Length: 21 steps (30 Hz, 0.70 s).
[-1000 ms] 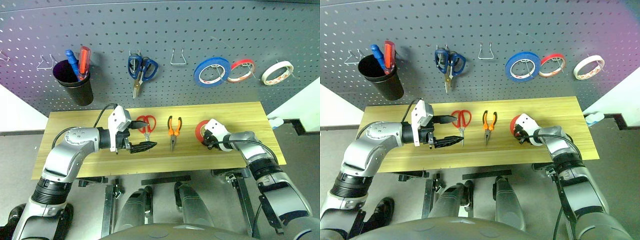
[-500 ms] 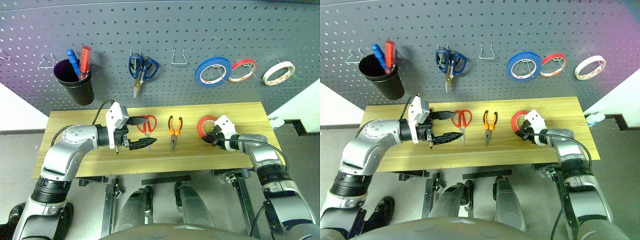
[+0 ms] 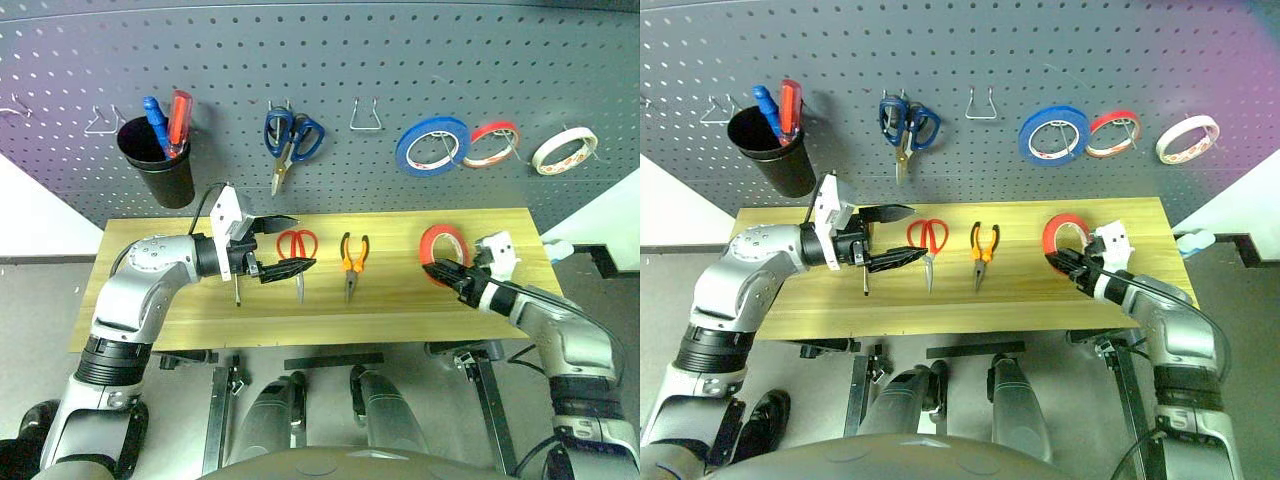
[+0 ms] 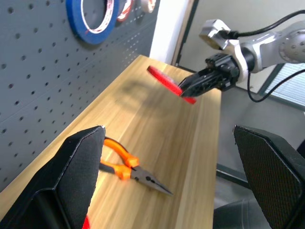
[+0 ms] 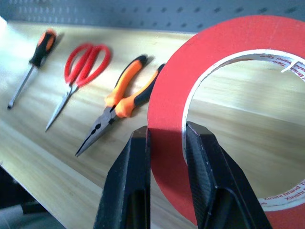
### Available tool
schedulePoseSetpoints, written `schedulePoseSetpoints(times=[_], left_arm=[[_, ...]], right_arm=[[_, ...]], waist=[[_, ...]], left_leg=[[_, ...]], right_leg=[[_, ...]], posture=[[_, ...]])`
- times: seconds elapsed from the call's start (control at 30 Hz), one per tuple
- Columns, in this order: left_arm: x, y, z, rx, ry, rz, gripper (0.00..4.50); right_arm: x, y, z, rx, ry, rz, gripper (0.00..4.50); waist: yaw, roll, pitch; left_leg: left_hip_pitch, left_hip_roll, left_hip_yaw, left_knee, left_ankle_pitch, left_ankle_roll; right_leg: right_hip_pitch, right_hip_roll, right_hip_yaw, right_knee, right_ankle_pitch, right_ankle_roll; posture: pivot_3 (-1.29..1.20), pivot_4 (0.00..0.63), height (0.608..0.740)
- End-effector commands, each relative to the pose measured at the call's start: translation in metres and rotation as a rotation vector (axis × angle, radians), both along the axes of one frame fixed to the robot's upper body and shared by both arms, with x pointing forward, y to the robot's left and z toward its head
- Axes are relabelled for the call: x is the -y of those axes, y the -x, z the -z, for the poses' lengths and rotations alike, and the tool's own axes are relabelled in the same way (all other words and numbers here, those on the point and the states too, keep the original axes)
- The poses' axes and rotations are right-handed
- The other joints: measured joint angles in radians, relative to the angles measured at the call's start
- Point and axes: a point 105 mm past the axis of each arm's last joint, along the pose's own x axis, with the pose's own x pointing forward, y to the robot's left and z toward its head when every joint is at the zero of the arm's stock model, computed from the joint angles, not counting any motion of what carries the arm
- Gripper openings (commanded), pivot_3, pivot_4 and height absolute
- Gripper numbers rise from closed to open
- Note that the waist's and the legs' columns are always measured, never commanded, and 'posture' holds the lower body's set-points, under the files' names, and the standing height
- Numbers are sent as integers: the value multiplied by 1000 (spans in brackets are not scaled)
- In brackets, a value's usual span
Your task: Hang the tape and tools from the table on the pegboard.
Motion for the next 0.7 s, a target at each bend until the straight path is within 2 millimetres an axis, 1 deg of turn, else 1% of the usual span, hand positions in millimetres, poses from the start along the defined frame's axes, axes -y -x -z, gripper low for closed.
schedulePoseSetpoints(times=[0.03, 0.1, 0.23, 0.33, 0.43, 0.57, 0.7], left_arm=[[4, 0, -6, 31, 6, 31, 4500], [6, 0, -5, 31, 11, 41, 4500], [9, -2, -7, 34, 20, 51, 4500], [10, -3, -7, 35, 19, 57, 4500], [11, -4, -8, 37, 17, 64, 4500], [12, -5, -9, 39, 14, 68, 4500], [11, -4, -9, 40, 12, 69, 4500]], right_arm=[[6, 6, -22, 76, -55, 39, 680], [9, 11, -33, 109, -102, 62, 680], [17, 16, -52, 182, -135, 111, 680], [24, 13, -69, 250, -172, 149, 680], [24, 12, -86, 315, -172, 154, 680], [22, 8, -99, 366, -140, 141, 680], [24, 2, -112, 407, -142, 144, 680]], waist=[[-3, 0, 0], [-9, 0, -1], [-23, 0, -2], [-27, 0, -3], [-29, 0, -3], [-27, 0, -4], [-27, 1, -6]], left_leg=[[0, 0, 0, 0, 0, 0], [0, 0, 0, 1, 0, -1], [0, 0, 0, 2, 2, 1], [0, 0, 0, 2, 2, 1], [1, 0, 0, 2, 2, 1], [1, 0, 0, 4, 2, 1], [1, 0, 1, 6, 2, 1]], right_leg=[[0, 0, 0, 0, 0, 0], [0, 0, 0, 1, 0, 0], [0, 0, 0, 2, 0, 0], [0, 0, 0, 2, 0, 0], [0, 0, 0, 3, 0, 0], [0, 1, 0, 5, 0, 0], [1, 1, 0, 5, 1, 1]], posture=[[-201, 208, 740], [-209, 205, 740], [-223, 203, 740], [-227, 204, 740], [-231, 203, 740], [-228, 199, 740], [-224, 196, 740]])
